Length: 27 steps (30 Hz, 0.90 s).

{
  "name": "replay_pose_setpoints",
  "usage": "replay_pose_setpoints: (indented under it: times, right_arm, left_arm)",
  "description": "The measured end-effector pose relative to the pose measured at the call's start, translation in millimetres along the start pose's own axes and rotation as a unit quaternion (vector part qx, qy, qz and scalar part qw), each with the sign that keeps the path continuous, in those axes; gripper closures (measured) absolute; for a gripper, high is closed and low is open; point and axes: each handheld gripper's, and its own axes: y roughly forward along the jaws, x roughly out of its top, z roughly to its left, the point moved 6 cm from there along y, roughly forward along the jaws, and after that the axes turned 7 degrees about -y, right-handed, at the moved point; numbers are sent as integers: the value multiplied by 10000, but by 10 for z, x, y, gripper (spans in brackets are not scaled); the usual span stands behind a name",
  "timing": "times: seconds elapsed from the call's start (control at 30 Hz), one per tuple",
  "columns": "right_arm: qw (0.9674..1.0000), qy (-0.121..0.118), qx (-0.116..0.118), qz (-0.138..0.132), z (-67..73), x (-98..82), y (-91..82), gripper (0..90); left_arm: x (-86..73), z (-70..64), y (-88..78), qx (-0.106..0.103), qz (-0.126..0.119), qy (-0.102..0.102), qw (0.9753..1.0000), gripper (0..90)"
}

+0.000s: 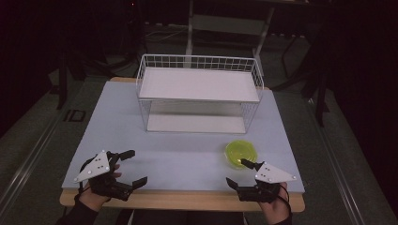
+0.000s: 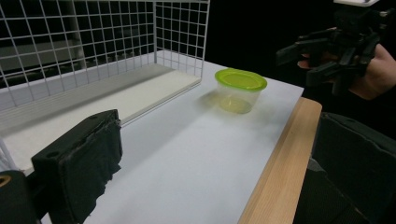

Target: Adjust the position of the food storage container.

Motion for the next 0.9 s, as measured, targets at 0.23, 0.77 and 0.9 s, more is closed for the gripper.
replay_pose_setpoints:
  times: [0.23, 0.77, 0.9]
  right_arm:
    - [9994, -326, 135, 72, 117, 36, 21, 158]
    - [9986, -498, -29, -146, 29, 501, -213, 152]
    - [9988, -437, -193, -80, -151, 565, -257, 152]
  left_arm:
    - [2, 2, -2, 27, -15, 20, 10000, 27]
    - [3, 0, 0, -11, -42, -7, 10000, 28]
    - [4, 1, -3, -23, -46, -28, 10000, 28]
